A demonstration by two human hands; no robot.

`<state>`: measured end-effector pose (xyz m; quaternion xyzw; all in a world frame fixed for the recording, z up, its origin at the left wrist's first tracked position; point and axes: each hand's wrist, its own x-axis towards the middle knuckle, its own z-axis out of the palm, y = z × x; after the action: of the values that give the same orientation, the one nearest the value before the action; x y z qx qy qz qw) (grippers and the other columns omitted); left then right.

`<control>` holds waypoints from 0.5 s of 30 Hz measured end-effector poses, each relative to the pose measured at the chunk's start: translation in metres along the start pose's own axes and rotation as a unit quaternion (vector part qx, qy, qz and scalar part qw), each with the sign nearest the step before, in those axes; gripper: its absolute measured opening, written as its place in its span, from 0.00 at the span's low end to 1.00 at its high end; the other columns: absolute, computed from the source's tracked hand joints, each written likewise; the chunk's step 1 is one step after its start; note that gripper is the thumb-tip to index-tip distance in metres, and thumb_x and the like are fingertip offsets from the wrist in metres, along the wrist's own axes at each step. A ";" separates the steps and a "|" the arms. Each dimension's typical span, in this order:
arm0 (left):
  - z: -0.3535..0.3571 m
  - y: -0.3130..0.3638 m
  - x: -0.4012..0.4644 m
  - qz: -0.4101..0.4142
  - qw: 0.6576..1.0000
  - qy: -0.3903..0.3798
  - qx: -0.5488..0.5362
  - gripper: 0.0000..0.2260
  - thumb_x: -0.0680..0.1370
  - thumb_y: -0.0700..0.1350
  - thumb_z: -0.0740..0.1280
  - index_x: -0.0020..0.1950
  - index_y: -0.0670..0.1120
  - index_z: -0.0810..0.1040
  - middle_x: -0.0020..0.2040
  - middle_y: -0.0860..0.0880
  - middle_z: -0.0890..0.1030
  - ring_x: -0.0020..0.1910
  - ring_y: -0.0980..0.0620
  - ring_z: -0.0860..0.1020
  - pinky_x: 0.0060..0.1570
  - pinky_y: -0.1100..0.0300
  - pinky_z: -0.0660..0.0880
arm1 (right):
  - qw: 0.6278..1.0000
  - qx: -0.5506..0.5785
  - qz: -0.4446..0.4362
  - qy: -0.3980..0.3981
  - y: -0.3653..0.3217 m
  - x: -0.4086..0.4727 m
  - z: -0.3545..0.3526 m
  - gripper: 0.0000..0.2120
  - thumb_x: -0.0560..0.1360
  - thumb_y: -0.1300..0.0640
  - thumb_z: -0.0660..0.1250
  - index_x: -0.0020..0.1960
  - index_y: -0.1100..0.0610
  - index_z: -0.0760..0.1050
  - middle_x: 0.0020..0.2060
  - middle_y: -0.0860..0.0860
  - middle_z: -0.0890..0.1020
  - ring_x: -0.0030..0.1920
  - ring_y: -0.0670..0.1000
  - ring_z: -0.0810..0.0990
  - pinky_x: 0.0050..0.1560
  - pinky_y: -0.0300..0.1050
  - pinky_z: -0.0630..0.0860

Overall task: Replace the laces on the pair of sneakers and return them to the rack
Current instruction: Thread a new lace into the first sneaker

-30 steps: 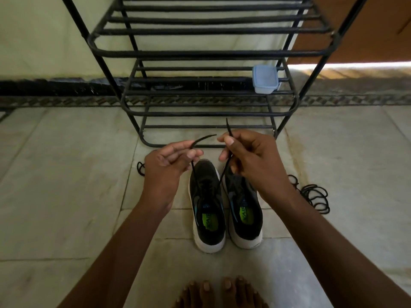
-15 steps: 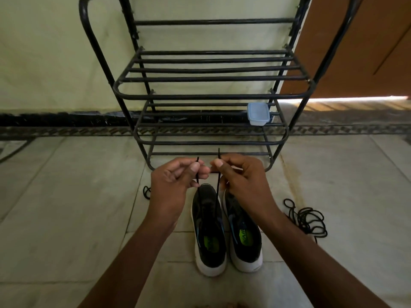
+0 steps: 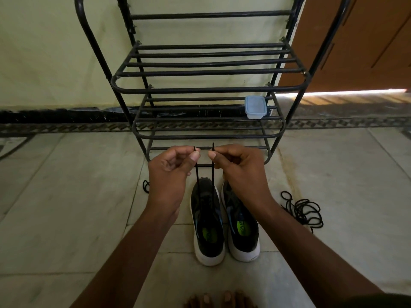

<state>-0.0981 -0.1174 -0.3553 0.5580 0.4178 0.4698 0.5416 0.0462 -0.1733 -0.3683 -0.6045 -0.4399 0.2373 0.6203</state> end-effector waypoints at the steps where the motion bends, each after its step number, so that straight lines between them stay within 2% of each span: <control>1: 0.000 0.002 -0.001 -0.001 1.000 0.002 0.001 0.04 0.77 0.39 0.74 0.50 0.46 0.84 0.47 0.54 0.87 0.48 0.59 0.84 0.42 0.66 0.77 | 1.000 -0.011 -0.004 0.001 0.001 0.000 0.000 0.05 0.76 0.54 0.75 0.49 0.54 0.87 0.38 0.47 0.85 0.39 0.48 0.84 0.38 0.44 0.78; 3: 0.001 0.004 -0.002 -0.008 1.000 0.009 0.000 0.04 0.77 0.39 0.74 0.51 0.45 0.85 0.46 0.55 0.87 0.47 0.62 0.84 0.42 0.70 0.77 | 1.000 -0.020 -0.008 0.000 0.002 0.001 0.000 0.05 0.76 0.53 0.75 0.49 0.53 0.87 0.39 0.47 0.85 0.42 0.50 0.84 0.41 0.50 0.80; 5: 0.001 0.005 -0.003 -0.012 1.000 0.016 0.003 0.04 0.77 0.40 0.74 0.51 0.45 0.85 0.46 0.56 0.87 0.46 0.63 0.84 0.41 0.72 0.76 | 1.000 -0.021 -0.009 0.000 0.002 0.001 -0.001 0.05 0.75 0.53 0.75 0.48 0.53 0.87 0.38 0.47 0.84 0.42 0.50 0.84 0.42 0.51 0.81; 10: -0.001 0.009 -0.004 -0.021 0.999 0.029 0.006 0.04 0.76 0.41 0.75 0.51 0.44 0.86 0.46 0.57 0.87 0.44 0.63 0.84 0.39 0.73 0.75 | 1.000 -0.028 -0.003 -0.009 0.000 -0.001 0.002 0.04 0.75 0.54 0.76 0.48 0.54 0.87 0.38 0.47 0.84 0.41 0.49 0.83 0.41 0.51 0.81; 15: -0.001 0.011 -0.006 -0.021 0.999 0.026 0.011 0.05 0.76 0.41 0.75 0.51 0.44 0.86 0.46 0.57 0.87 0.46 0.62 0.84 0.40 0.73 0.75 | 0.999 -0.033 -0.003 -0.015 -0.003 -0.003 0.004 0.05 0.75 0.55 0.75 0.49 0.54 0.87 0.38 0.46 0.84 0.41 0.48 0.83 0.41 0.46 0.79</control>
<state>-0.1005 -0.1235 -0.3443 0.5424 0.4483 0.4683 0.5344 0.0404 -0.1739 -0.3669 -0.6196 -0.4586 0.2298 0.5941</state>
